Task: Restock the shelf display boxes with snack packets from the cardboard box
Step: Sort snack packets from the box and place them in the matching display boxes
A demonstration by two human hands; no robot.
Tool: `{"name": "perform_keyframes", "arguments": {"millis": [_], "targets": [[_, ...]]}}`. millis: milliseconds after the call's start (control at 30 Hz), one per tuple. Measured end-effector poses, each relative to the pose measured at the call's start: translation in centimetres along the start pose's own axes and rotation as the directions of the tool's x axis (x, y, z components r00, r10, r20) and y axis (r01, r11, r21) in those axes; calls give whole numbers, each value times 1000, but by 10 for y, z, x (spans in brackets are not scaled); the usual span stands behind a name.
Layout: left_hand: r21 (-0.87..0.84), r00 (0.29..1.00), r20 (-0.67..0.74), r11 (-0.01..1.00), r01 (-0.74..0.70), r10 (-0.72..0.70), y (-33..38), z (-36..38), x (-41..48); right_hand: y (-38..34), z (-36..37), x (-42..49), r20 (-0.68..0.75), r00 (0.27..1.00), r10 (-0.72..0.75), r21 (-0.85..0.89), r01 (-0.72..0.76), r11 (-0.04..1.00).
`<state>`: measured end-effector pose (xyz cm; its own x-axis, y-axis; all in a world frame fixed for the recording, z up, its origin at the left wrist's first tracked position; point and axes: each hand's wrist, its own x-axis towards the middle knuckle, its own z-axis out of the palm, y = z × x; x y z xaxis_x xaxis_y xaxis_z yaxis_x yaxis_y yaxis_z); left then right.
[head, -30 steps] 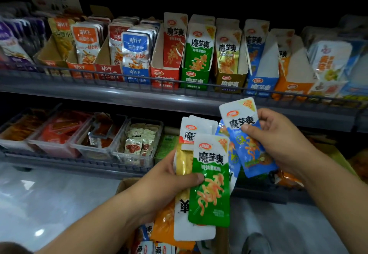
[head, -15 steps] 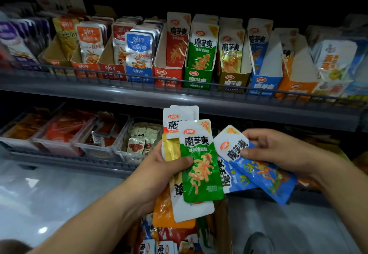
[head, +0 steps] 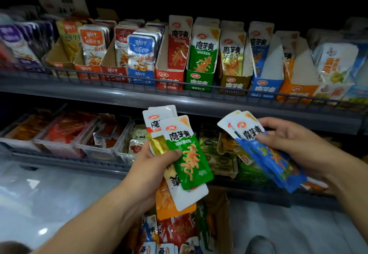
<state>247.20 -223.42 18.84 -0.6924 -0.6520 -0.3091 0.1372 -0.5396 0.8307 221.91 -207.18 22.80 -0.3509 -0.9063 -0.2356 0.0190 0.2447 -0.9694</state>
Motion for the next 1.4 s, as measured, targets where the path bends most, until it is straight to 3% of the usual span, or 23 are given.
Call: {"name": "perform_keyframes", "arguments": {"millis": [167,367,500,633,867,967,1067,1200,1400], "targets": [[75,998,67,997,-18,13,-9,17,-1,9,64,14,-205,977,-63,132,91,987],[81,995,98,996,-43,35,-17,30,1,12,84,15,-329,941,-78,18,89,996],[73,990,139,997,0,-11,-17,34,-1,11,84,10,-317,948,-33,22,42,999],[79,989,143,996,28,-39,-16,37,0,4,72,6,-232,973,6,-109,-32,993],[172,987,150,982,-82,57,-9,51,3,-17,54,2,-187,980,73,-149,-102,984],[168,982,180,981,-94,63,1,57,7,-37,36,-3,-235,972,0,-135,-32,990],[153,975,211,983,-99,65,17,61,10,-72,4,-4,-375,916,-140,-94,112,989],[149,971,220,980,-133,99,32,67,15,-121,-41,16,-547,763,-346,-178,297,938],[134,977,205,987,-93,65,35,70,18,-156,-85,73,-649,613,-450,-351,283,893]]}}
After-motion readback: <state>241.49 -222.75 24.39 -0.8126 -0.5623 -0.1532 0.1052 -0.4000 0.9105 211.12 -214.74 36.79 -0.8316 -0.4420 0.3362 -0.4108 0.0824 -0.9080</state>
